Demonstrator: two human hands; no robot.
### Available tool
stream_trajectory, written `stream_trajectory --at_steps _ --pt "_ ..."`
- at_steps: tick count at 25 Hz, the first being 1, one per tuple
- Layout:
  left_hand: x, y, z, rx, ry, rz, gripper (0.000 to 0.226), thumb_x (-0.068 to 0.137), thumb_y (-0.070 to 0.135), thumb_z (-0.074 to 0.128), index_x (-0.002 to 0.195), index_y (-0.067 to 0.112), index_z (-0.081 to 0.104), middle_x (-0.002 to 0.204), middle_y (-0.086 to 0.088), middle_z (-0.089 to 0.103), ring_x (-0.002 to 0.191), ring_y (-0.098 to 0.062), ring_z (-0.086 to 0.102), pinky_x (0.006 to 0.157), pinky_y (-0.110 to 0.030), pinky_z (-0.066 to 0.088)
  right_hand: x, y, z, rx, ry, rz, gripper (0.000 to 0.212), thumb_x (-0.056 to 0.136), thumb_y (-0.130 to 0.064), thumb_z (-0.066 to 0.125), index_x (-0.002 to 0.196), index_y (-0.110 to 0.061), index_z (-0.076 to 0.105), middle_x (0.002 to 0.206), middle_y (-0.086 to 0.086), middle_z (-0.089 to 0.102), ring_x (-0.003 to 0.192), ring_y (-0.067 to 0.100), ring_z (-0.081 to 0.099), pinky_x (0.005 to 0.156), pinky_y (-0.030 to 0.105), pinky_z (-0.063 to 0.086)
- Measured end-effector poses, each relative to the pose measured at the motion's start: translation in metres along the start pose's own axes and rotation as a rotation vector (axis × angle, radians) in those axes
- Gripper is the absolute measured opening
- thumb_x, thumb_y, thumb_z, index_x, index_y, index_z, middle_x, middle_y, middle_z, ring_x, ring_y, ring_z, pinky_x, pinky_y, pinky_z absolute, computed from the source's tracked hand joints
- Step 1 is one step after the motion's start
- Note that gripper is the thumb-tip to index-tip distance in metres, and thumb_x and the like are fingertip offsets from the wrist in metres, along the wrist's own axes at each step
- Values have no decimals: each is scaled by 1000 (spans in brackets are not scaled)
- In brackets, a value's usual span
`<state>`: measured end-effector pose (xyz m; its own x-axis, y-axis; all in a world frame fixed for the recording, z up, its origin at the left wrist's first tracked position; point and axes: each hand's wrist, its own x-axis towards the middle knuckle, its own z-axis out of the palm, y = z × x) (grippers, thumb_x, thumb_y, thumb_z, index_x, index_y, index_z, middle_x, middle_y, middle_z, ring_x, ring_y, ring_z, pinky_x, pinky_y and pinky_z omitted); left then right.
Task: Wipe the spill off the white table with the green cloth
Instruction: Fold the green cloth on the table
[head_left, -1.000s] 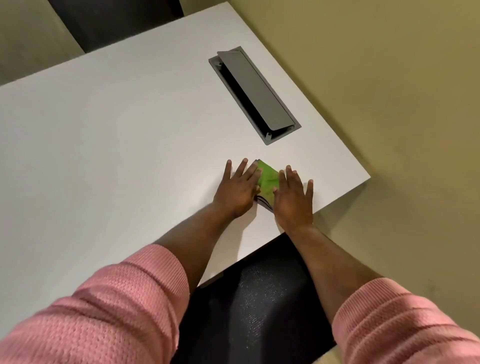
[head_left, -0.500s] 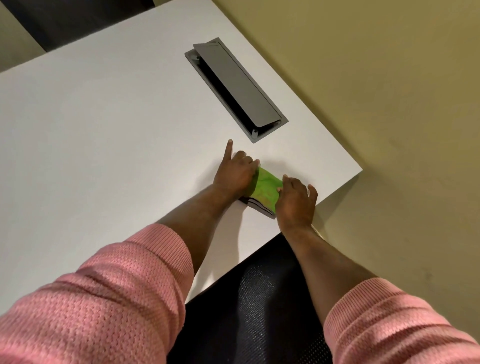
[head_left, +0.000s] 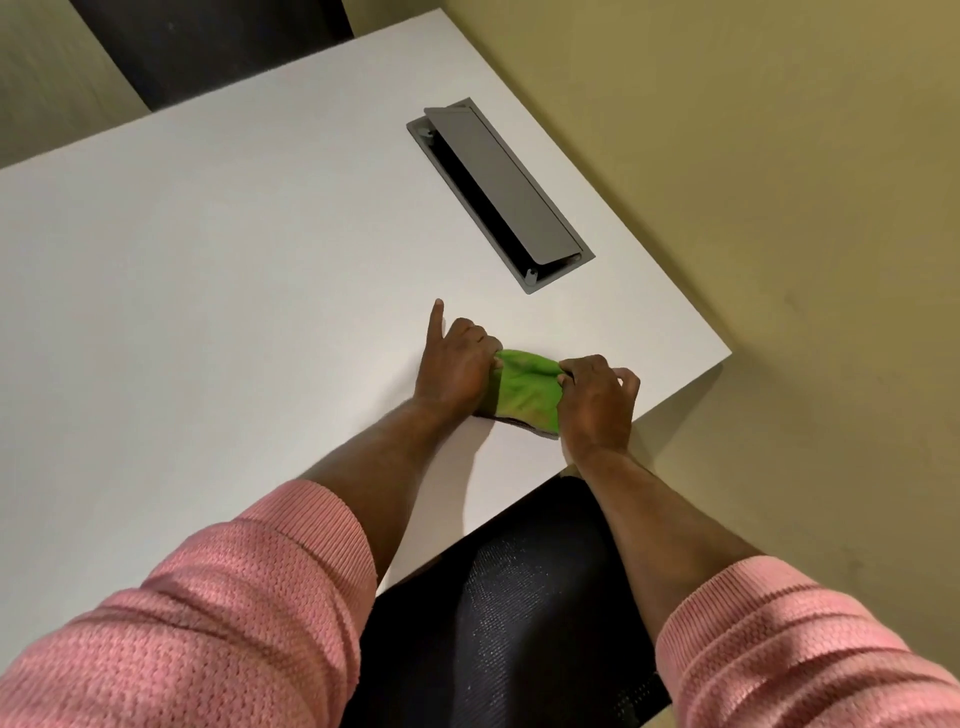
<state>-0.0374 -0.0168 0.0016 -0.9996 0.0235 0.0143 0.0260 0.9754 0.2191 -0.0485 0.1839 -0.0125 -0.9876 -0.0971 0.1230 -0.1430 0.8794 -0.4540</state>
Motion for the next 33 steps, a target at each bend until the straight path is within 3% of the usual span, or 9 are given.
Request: stream_trajectory --at_steps 5,14,20,26,30,33 --pt "-41 -17 -48 0 52 -72 26 100 32 55 105 23 78 96 -2 72 112 -25 58 126 -56 -2 -10 -49 -30 10 43 -173 20 84 7 70 90 -11 78 87 8 74 84 30 68 96 38 28" --pt "-175 -83 -132 -50 276 -186 14 94 31 70 99 25 82 88 2 74 108 -25 65 124 -61 9 -84 -165 -59 61 -32 -368 23 84 4 72 97 -14 79 89 4 74 89 25 70 114 42 24" --pt "-313 -142 -180 -117 357 -250 13 92 27 73 101 22 82 88 1 75 111 -26 65 125 -62 7 -187 -262 -66 -18 -134 -507 33 82 3 73 112 -11 77 111 13 77 128 27 64 126 44 6" --pt "-453 -200 -210 -127 380 -291 15 92 25 73 103 20 82 90 -1 76 112 -26 65 125 -62 7 -293 -354 -55 -66 -164 -580 43 72 4 75 112 -12 77 111 12 76 117 28 69 126 55 14" --pt "-535 -238 -217 -119 357 -331 15 93 26 72 103 20 82 91 0 76 114 -24 64 127 -58 2 -358 -402 -36 -45 -228 -625 48 66 4 71 110 -15 76 102 5 72 98 26 70 127 52 13" --pt "-581 -258 -216 -130 322 -389 17 94 29 72 105 22 82 95 1 76 116 -22 62 127 -52 -5 -393 -425 -19 -26 -276 -653 47 67 2 69 109 -18 77 101 1 71 96 22 70 126 48 14"
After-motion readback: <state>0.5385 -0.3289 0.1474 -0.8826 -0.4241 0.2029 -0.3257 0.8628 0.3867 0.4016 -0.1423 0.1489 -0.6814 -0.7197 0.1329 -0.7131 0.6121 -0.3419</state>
